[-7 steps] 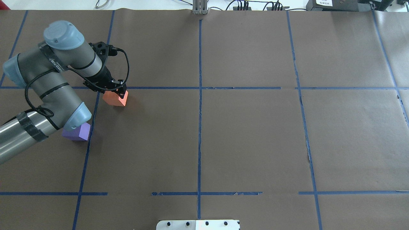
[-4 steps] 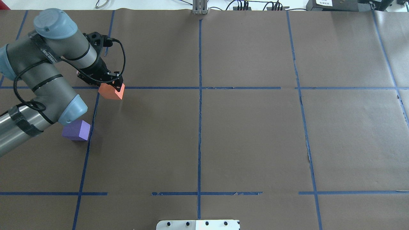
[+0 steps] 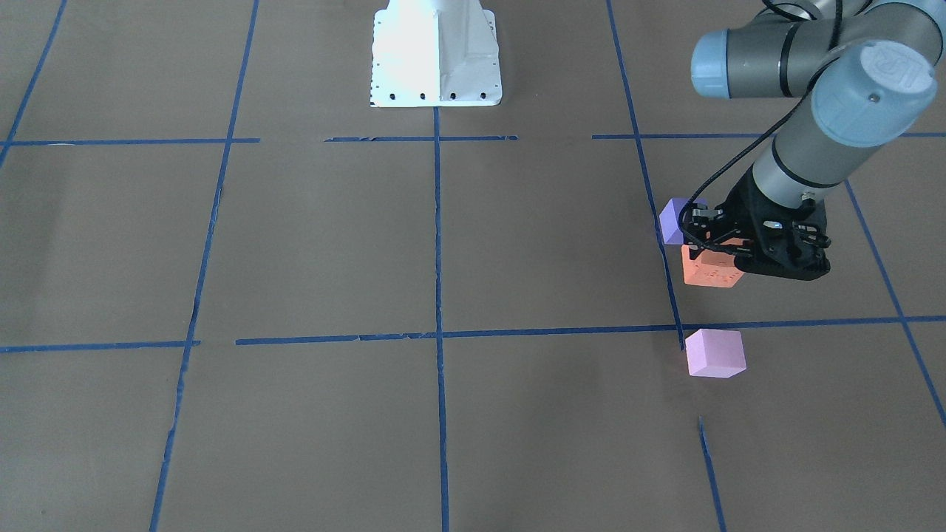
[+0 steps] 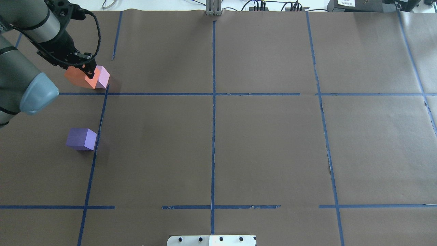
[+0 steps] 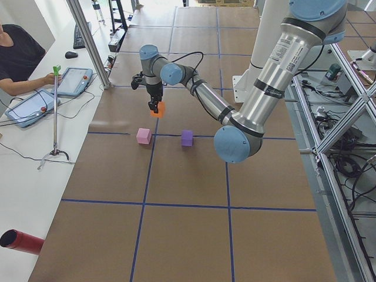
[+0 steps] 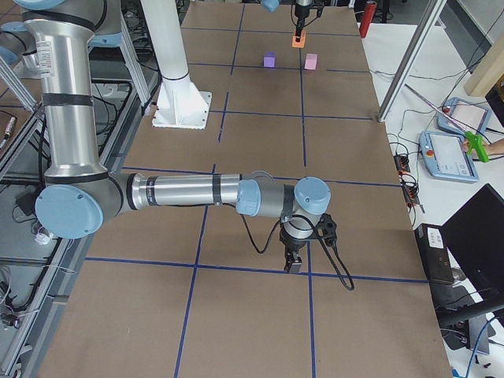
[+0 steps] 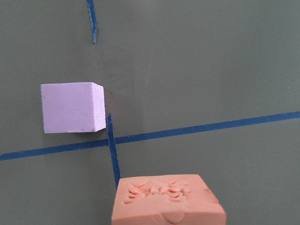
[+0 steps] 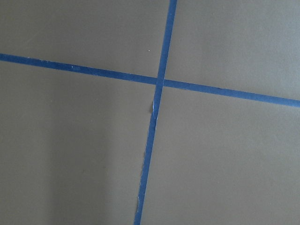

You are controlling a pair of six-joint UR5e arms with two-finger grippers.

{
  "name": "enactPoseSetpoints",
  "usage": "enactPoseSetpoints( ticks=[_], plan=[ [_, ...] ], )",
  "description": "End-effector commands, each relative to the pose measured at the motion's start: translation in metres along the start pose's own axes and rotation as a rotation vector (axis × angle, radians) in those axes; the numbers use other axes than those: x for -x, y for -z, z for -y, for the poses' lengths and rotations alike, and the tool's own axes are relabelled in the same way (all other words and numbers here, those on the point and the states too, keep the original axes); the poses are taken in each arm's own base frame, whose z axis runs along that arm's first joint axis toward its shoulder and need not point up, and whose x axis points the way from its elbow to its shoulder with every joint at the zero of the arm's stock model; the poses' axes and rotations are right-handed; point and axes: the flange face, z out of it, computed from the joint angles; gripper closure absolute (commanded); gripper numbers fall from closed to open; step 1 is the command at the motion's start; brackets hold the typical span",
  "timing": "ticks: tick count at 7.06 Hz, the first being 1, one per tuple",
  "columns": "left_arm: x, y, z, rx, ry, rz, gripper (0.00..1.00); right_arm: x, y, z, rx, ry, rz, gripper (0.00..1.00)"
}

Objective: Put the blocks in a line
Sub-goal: 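Lift the orange cube and carry it toward the pink cube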

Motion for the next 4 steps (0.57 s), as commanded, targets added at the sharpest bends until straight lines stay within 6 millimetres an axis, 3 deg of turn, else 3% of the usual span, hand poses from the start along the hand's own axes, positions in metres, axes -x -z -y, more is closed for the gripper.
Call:
enactPoseSetpoints(
  ticks=[1,4],
  plan=[
    [0.038,-0.016,-0.011,0.016,-0.057,0.014,1.0,0.0,0.001,0.0,-0.001,0.001,0.0,0.0],
    [0.055,-0.05,-0.003,0.07,-0.006,0.025,1.0,0.0,0.0,0.0,0.0,0.0,0.0,0.0]
  ],
)
